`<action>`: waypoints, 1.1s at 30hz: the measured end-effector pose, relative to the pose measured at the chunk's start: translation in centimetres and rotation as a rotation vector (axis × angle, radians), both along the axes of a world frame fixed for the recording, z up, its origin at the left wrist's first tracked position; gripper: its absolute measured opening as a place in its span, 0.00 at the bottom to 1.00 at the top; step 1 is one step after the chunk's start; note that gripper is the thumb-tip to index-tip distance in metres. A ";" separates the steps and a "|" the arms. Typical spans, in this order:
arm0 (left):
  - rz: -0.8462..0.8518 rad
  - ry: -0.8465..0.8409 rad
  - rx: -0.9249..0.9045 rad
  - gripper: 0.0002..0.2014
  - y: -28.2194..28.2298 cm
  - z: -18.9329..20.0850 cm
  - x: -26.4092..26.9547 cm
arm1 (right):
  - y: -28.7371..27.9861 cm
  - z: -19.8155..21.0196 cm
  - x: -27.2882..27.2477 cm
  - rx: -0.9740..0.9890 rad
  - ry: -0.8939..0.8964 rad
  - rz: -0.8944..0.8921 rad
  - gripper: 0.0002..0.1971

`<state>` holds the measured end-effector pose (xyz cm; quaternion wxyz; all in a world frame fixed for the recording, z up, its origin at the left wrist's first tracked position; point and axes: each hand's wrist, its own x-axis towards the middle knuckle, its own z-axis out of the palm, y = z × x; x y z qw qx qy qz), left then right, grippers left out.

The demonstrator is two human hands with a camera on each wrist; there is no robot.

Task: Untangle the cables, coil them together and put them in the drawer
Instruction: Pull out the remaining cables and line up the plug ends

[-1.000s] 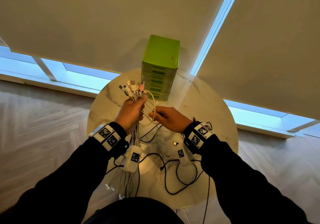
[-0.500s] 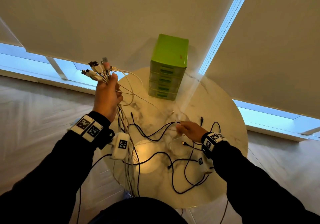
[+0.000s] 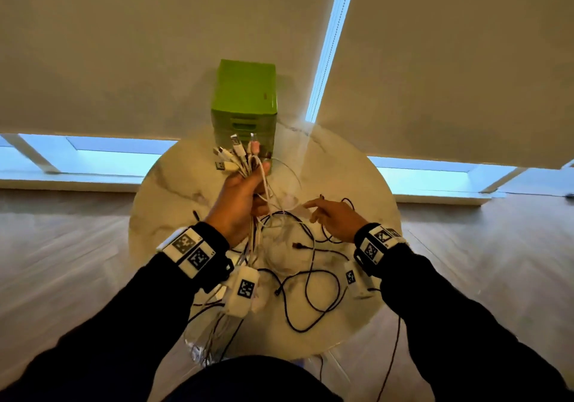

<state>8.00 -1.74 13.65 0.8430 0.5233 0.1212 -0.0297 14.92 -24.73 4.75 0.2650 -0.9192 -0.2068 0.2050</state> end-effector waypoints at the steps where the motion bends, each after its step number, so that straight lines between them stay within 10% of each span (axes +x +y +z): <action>1: -0.057 -0.005 -0.001 0.13 -1.4 0.2 0.1 | -1.5 0.0 -0.8 0.003 0.011 -0.021 0.22; 17: -0.366 -0.088 0.334 0.16 -17.2 -1.4 1.1 | -11.5 7.3 -12.7 0.560 0.201 -0.454 0.10; 23: -0.404 -0.037 0.242 0.11 -19.9 -1.3 0.6 | -15.3 4.8 -13.8 0.231 0.026 -0.609 0.11; 33: -0.460 0.104 0.017 0.15 -22.2 -1.5 0.2 | -23.6 -3.3 -17.9 -0.135 0.216 -1.003 0.08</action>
